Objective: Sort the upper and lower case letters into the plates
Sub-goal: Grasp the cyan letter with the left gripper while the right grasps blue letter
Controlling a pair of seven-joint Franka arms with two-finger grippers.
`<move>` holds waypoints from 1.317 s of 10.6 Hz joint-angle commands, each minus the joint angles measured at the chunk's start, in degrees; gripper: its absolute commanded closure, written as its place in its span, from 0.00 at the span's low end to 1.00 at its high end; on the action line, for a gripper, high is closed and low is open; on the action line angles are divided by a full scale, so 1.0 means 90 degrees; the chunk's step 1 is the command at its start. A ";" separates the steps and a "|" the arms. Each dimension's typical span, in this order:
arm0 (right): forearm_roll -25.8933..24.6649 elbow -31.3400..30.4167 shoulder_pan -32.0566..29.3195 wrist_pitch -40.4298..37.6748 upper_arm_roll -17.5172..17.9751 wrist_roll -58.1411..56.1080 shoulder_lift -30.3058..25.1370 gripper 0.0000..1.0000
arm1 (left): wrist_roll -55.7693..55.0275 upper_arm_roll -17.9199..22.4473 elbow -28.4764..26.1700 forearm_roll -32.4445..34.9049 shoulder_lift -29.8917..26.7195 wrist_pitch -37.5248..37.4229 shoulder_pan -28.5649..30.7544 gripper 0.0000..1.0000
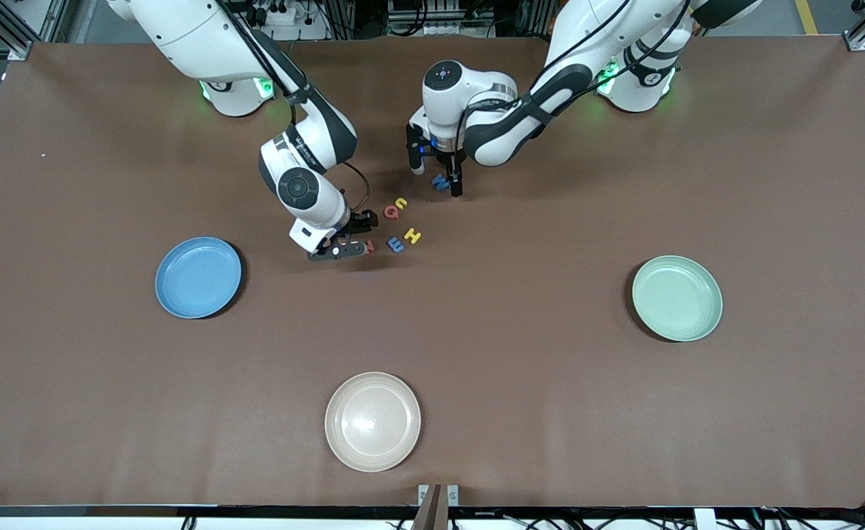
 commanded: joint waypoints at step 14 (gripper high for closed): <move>-0.0198 0.0055 -0.0818 -0.1209 0.0007 -0.0585 -0.0941 1.00 | -0.0149 0.0170 -0.0159 -0.1948 -0.1925 -0.1404 0.0820 1.00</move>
